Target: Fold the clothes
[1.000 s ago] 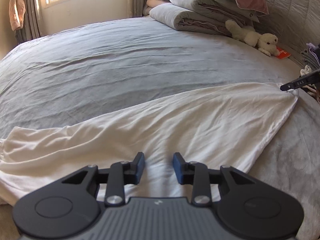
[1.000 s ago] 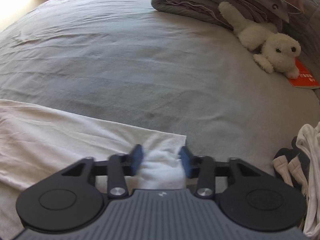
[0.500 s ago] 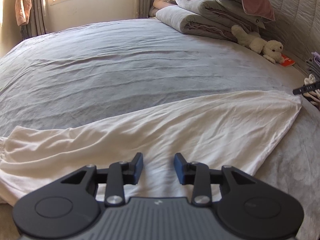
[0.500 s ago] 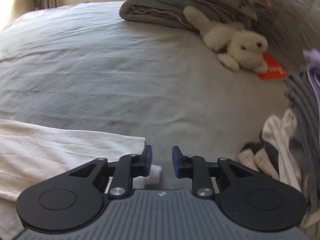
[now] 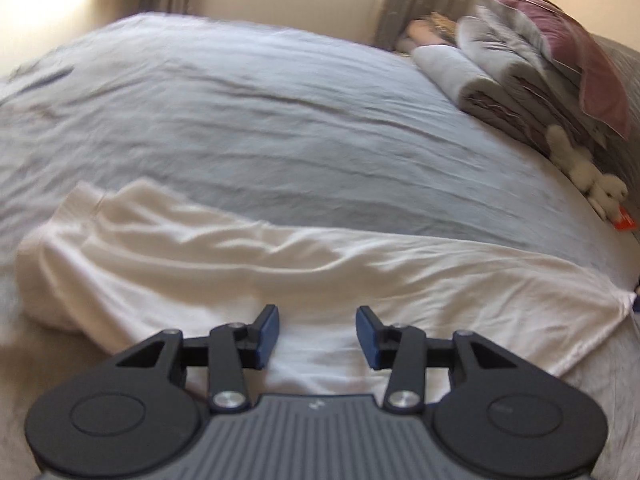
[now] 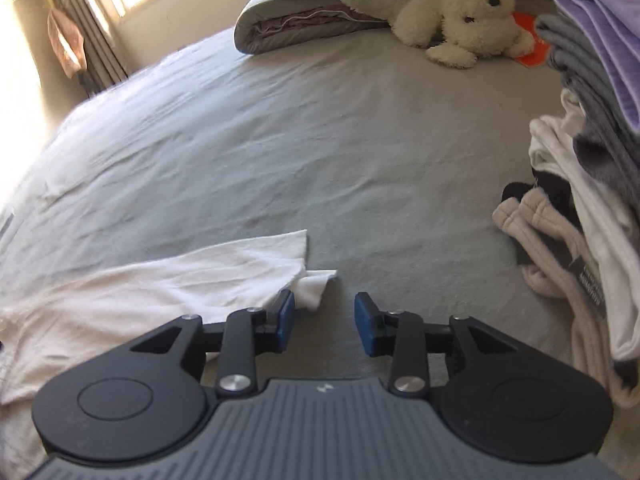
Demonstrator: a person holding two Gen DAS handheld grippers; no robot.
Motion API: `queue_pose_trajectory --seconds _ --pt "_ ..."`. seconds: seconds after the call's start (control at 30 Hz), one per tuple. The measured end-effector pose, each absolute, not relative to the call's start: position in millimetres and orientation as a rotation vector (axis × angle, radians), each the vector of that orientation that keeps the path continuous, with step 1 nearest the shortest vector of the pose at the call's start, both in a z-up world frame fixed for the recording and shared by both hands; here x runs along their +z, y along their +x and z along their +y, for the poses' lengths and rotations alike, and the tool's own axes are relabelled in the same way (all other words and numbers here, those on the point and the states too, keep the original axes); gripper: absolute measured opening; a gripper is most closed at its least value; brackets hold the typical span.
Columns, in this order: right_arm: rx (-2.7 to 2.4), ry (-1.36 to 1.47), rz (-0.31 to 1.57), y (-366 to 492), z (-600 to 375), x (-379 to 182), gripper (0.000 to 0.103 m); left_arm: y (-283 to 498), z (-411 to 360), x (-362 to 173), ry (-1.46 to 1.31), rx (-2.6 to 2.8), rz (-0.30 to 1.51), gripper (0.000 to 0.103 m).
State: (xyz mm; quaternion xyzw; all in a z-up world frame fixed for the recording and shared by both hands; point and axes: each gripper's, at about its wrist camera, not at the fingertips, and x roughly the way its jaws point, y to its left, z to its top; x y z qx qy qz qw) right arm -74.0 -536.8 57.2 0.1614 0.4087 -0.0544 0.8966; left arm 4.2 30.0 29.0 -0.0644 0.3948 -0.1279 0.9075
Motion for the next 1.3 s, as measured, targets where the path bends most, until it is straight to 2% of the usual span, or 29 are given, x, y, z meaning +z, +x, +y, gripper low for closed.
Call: queue_pose_trajectory --seconds 0.1,0.2,0.4,0.57,0.77,0.8,0.87,0.9,1.07,1.3 --pt "-0.09 0.276 0.878 -66.9 -522.5 48.2 0.04 5.5 26.0 24.2 -0.118 -0.256 0.809 0.045" --pt "-0.095 0.228 0.848 -60.3 -508.4 51.9 0.04 3.3 14.3 25.7 -0.074 -0.267 0.798 0.052" --pt "-0.079 0.395 0.782 -54.2 -510.8 62.3 0.04 2.4 7.3 28.6 -0.077 -0.297 0.798 0.053" --pt "-0.116 0.332 0.815 -47.8 -501.8 59.3 0.04 3.1 6.7 26.6 -0.069 -0.294 0.804 0.053" --pt "-0.083 0.341 0.759 -51.1 -497.1 68.4 0.04 3.7 4.5 26.7 -0.059 -0.295 0.804 0.055" --pt "-0.076 0.331 0.771 -49.5 -493.4 66.6 0.036 4.1 4.1 26.5 -0.056 -0.296 0.804 0.056" --pt "-0.087 0.305 0.8 -46.2 -486.6 62.0 0.01 3.7 3.2 26.5 -0.051 -0.296 0.803 0.056" --pt "-0.102 0.293 0.813 -45.1 -484.1 60.0 0.003 3.3 3.0 26.6 -0.048 -0.297 0.802 0.056" --pt "-0.193 0.461 0.751 -78.2 -500.7 74.4 0.002 2.6 6.7 27.2 -0.064 -0.301 0.806 0.056" --pt "-0.272 0.489 0.865 -89.9 -514.6 51.9 0.005 1.0 4.3 26.2 -0.044 -0.305 0.808 0.057"
